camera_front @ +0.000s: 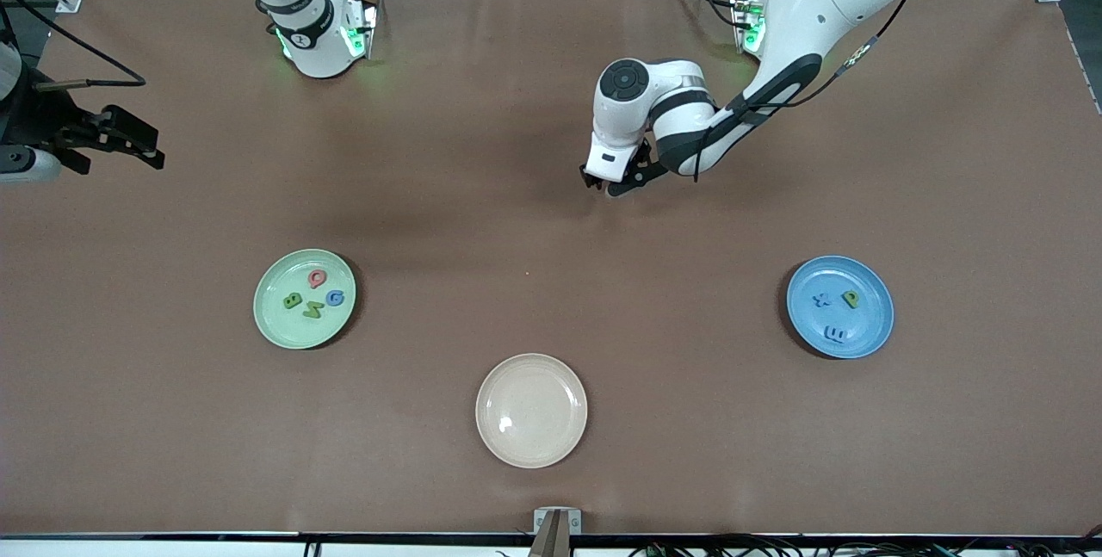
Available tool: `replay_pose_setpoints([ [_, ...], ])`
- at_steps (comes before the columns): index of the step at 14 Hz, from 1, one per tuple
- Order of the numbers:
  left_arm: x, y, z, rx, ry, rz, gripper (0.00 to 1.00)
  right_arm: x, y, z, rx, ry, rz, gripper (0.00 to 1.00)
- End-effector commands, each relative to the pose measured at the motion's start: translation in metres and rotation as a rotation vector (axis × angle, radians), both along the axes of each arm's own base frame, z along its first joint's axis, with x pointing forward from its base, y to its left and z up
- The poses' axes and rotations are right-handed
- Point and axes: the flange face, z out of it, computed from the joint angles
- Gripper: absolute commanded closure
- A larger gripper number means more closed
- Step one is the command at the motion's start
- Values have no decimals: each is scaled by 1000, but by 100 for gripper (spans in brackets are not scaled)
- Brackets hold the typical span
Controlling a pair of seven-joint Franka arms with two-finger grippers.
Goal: Sort upper and lower case letters into plates
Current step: 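Lower the left gripper over the green n, then close the left gripper on the green n and lift it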
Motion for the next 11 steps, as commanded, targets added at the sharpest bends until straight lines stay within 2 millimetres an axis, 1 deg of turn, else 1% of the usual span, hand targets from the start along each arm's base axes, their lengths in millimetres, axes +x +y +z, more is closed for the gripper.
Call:
replay_pose_setpoints([
  [1, -10, 7, 2, 21, -22, -5, 20, -1, 3, -3, 5, 17, -35, 0],
  [3, -11, 7, 0, 19, -17, -11, 21, -2, 5, -4, 5, 19, -35, 0],
  [5, -12, 6, -4, 11, -7, -15, 28, -3, 5, -11, 5, 31, -34, 0],
  [11, -11, 6, -6, 8, -9, -23, 42, -2, 6, -8, 5, 17, -33, 0],
])
